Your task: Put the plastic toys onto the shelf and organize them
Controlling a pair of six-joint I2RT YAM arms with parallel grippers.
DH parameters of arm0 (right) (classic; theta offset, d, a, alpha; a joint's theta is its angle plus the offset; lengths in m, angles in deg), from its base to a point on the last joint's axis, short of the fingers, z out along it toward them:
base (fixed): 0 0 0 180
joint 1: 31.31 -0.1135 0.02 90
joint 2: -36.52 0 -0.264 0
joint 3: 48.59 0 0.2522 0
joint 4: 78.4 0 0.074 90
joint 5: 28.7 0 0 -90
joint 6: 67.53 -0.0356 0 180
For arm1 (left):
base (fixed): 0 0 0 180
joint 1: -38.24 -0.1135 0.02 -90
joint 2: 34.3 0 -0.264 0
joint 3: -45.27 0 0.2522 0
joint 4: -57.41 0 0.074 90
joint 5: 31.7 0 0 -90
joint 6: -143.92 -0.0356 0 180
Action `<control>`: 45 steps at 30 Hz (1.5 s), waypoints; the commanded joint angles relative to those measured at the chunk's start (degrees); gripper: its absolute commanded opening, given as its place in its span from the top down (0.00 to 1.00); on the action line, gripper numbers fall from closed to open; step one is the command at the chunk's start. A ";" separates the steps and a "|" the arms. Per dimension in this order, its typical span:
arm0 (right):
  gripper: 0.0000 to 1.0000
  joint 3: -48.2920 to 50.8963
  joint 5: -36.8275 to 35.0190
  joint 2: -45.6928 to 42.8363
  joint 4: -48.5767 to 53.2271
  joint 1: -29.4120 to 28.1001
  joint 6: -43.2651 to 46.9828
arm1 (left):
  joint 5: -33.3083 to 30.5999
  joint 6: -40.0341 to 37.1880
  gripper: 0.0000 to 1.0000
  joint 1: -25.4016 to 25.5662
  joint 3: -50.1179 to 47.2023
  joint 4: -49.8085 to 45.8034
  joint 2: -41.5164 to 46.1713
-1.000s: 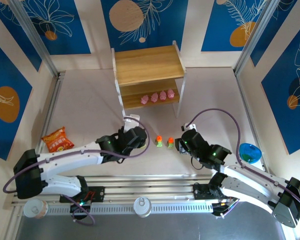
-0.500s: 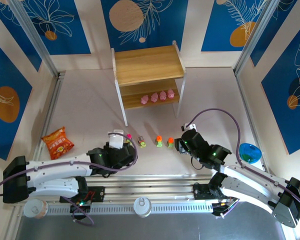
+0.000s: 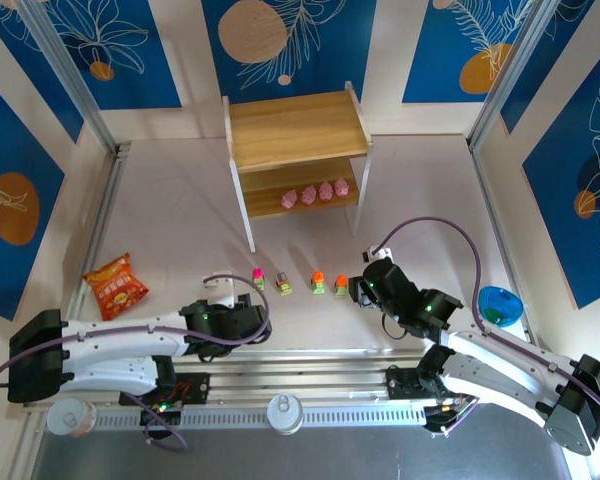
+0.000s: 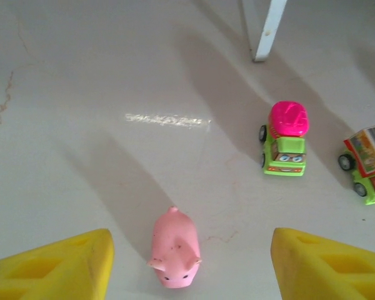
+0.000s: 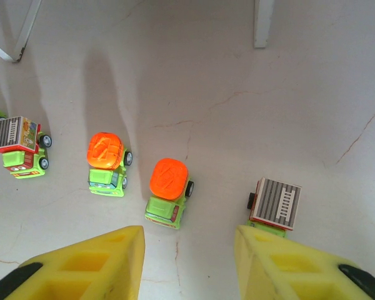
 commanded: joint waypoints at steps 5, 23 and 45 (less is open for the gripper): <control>0.57 -0.16 0.43 -0.47 -0.44 -0.33 0.24 | 1.47 4.21 0.31 0.52 -2.85 -0.62 -0.48; 0.57 -0.28 0.24 -0.42 -0.43 -0.59 0.23 | 6.06 3.92 0.30 -1.60 -8.11 9.69 -5.88; 0.59 -0.20 0.14 -0.25 -0.58 -0.68 0.24 | 7.62 2.54 0.41 -4.74 -8.92 15.13 -11.19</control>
